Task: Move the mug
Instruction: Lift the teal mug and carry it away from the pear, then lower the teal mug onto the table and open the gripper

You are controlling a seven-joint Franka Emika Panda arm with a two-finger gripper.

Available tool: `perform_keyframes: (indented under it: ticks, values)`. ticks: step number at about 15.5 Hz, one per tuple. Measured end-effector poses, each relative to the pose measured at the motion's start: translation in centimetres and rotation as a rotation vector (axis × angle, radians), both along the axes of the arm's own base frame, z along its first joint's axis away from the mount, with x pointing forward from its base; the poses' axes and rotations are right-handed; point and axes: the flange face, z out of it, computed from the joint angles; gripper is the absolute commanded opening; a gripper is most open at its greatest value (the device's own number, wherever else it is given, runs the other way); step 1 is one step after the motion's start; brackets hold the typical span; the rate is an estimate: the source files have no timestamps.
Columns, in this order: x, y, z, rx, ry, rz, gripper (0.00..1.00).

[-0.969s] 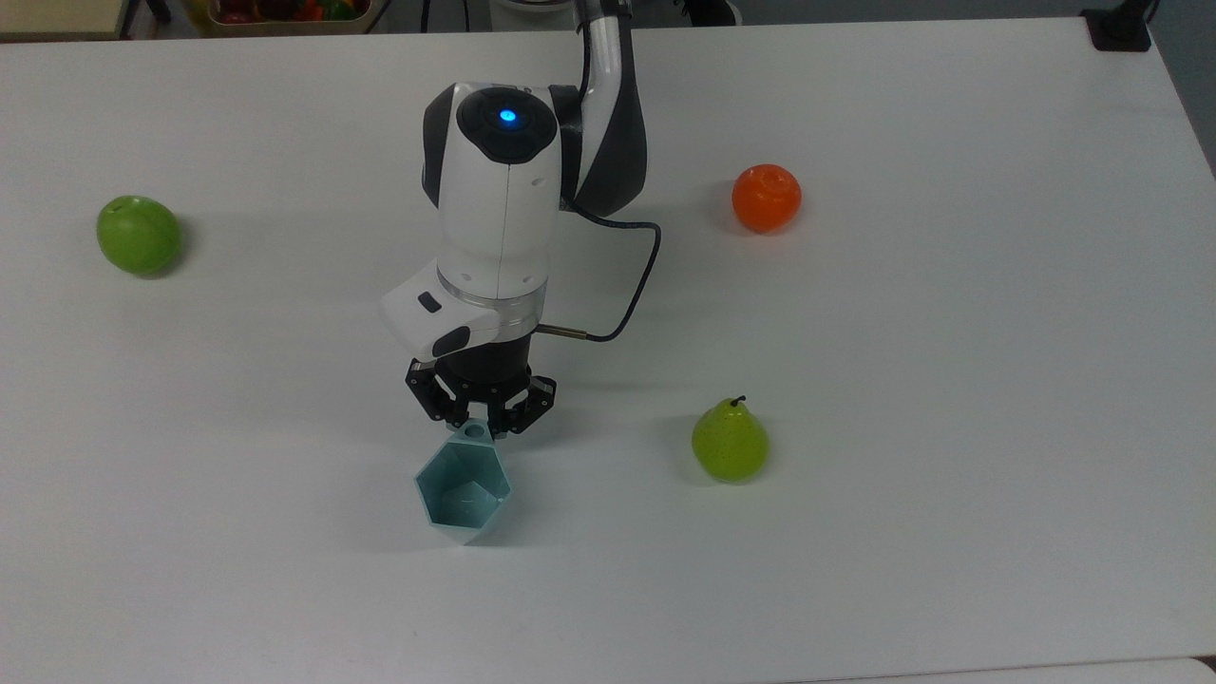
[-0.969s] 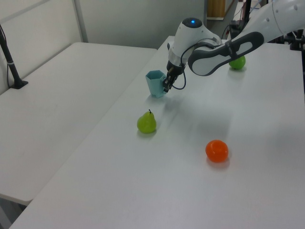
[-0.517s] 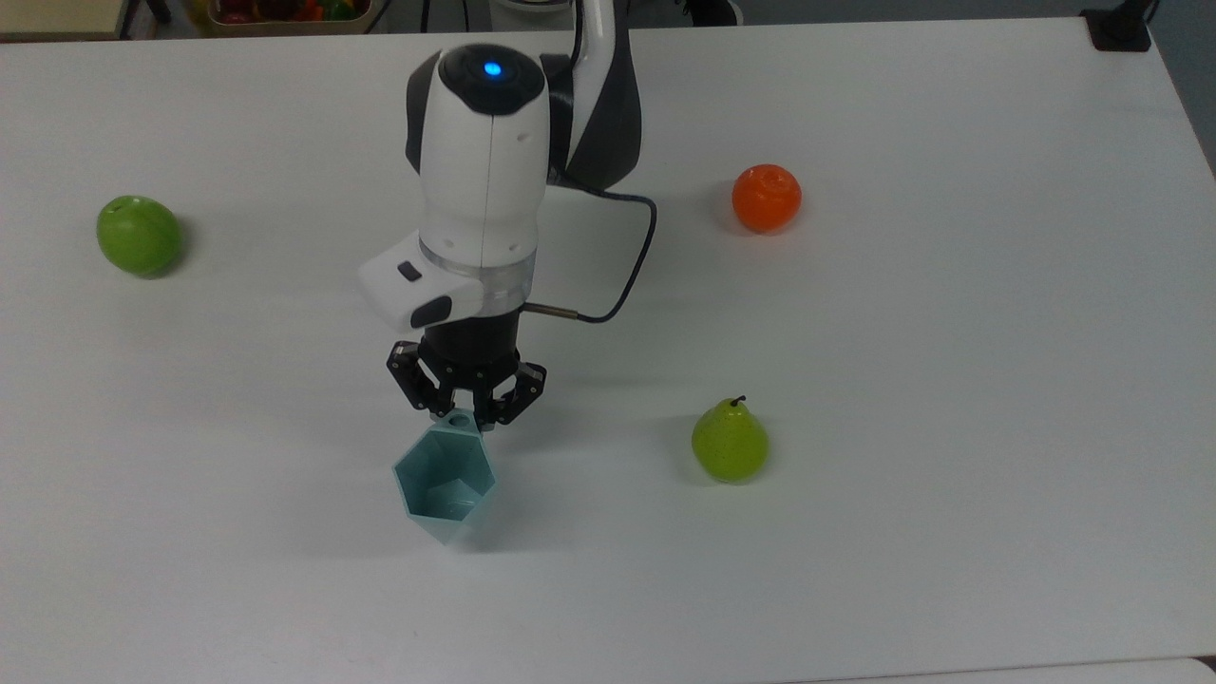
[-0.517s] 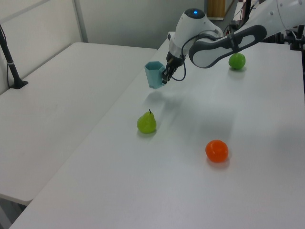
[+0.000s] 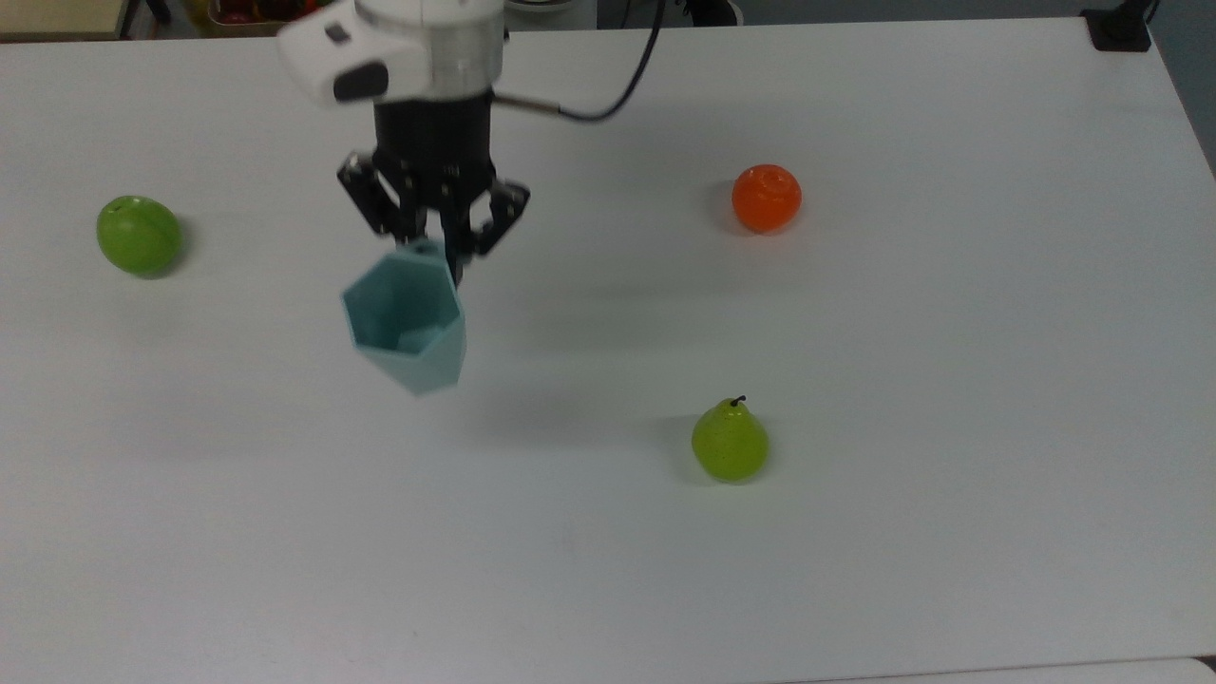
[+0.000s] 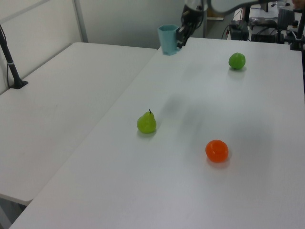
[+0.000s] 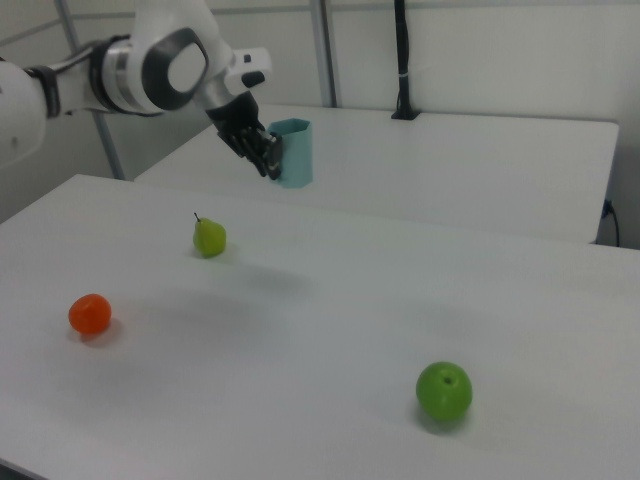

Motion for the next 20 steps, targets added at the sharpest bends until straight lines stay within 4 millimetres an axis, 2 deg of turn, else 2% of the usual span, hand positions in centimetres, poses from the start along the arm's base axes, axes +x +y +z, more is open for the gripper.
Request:
perform_keyframes:
  ticks: [2, 4, 5, 7, 10, 12, 15, 20]
  values:
    - [-3.5, -0.3, 2.6, 0.031, 0.075, 0.035, 0.00]
    - [-6.2, -0.5, 3.8, 0.052, 0.126, 0.083, 0.00]
    - [-8.3, -0.6, 4.3, 0.057, 0.153, 0.113, 0.00]
    - [-11.2, -0.6, 3.8, 0.061, 0.187, 0.146, 0.00]
    - [-15.1, -0.5, 1.6, 0.066, 0.247, 0.193, 0.00]
    - [-17.0, -0.6, 0.1, 0.068, 0.262, 0.214, 0.00]
    - [-20.0, -0.7, -4.2, 0.068, 0.257, 0.243, 0.00]
    - [-22.6, -0.7, -11.3, 0.042, 0.245, 0.264, 0.00]
